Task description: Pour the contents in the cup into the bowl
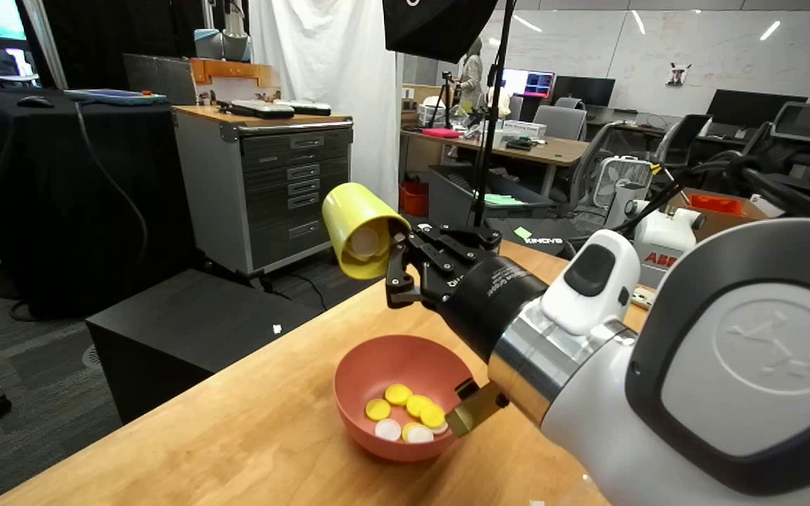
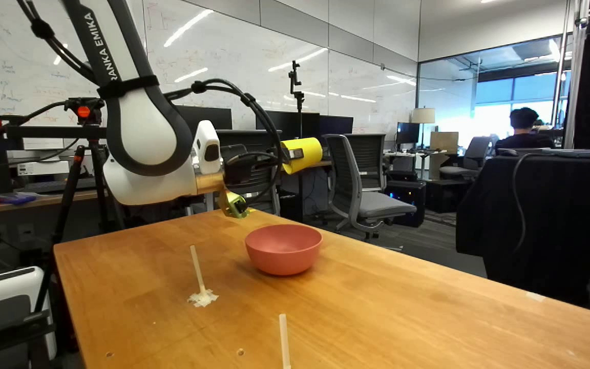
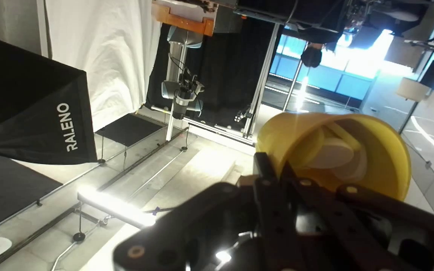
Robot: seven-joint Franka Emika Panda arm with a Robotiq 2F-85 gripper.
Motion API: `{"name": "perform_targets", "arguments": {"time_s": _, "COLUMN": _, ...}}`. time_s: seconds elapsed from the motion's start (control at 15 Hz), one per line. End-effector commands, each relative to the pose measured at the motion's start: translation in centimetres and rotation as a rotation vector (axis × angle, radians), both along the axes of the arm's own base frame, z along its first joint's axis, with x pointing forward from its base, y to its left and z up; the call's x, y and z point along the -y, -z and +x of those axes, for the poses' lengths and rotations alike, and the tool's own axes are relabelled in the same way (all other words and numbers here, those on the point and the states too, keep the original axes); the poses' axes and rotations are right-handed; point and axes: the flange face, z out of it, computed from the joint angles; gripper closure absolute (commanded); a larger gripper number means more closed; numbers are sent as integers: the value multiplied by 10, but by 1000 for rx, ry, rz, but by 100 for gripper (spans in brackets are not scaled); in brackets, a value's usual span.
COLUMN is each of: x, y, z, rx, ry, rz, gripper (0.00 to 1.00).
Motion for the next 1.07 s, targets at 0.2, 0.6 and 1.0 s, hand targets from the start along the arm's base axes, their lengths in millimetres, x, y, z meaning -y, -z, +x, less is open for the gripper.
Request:
{"name": "perform_targets", "arguments": {"time_s": 0.2, "x": 13, "y": -9, "z": 4, "rx": 85, "ry": 7, "rz": -19, "gripper": 95}}
{"name": "perform_targets", "arguments": {"time_s": 0.6, "x": 27, "y": -10, "z": 8, "rx": 89, "ry": 29, "rz": -40, "gripper": 95}}
{"name": "perform_targets", "arguments": {"time_s": 1.0, "x": 31, "y": -12, "z": 9, "rx": 119, "ry": 31, "rz": -72, "gripper": 95}}
